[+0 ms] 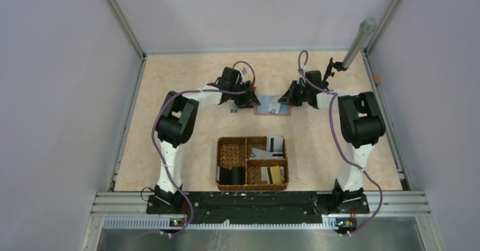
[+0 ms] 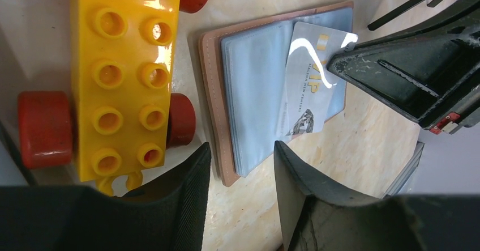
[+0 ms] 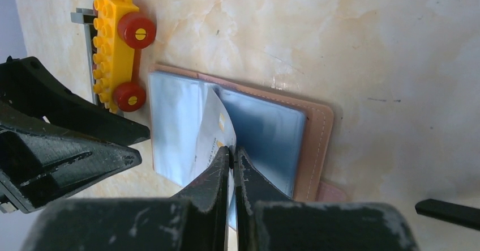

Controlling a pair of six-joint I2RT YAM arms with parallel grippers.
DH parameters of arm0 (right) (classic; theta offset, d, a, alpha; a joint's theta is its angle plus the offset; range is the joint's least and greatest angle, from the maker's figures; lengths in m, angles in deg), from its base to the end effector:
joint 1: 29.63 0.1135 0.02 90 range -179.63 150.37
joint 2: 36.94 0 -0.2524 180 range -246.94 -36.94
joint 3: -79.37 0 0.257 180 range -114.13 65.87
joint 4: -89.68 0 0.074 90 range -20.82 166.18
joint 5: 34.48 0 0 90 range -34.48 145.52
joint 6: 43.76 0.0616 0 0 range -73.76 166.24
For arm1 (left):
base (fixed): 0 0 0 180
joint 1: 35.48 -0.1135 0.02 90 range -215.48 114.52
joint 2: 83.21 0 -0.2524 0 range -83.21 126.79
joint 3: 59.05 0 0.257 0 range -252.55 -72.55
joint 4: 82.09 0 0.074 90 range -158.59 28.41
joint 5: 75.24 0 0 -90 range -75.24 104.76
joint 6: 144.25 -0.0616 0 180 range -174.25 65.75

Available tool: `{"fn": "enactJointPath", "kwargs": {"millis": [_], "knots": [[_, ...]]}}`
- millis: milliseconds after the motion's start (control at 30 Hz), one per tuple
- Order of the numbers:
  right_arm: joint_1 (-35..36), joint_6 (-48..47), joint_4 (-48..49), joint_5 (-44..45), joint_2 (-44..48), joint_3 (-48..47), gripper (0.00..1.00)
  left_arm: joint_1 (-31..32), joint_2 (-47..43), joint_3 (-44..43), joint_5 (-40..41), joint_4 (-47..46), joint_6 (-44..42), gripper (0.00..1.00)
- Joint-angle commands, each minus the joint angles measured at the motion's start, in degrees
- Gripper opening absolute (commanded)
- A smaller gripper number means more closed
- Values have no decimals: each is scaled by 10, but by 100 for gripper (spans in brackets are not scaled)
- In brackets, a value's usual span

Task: Put the credit cards into the card holder
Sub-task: Insert the credit card into the card holder.

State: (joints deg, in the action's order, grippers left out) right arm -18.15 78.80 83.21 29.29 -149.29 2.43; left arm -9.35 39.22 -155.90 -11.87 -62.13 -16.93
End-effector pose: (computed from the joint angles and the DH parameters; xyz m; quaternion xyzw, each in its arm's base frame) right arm 0.4078 0.1106 0.1117 0.0717 0.8912 0.3409 0.2904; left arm 0.4166 -0.2351 0.1235 -0.0011 0.9050 -0.3749 0.2010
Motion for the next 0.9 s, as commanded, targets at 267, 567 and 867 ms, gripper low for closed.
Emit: {"fn": "enactJointPath", "kwargs": {"millis": [267, 567, 867], "knots": [[5, -42, -68, -31, -58, -66, 0, 3, 28, -31, -15, -17, -14, 41], [16, -54, -118, -31, -72, -87, 0, 3, 34, -36, -13, -18, -15, 38], [12, -70, -148, -8, -51, -86, 0, 3, 36, -36, 3, -11, -15, 32]]}}
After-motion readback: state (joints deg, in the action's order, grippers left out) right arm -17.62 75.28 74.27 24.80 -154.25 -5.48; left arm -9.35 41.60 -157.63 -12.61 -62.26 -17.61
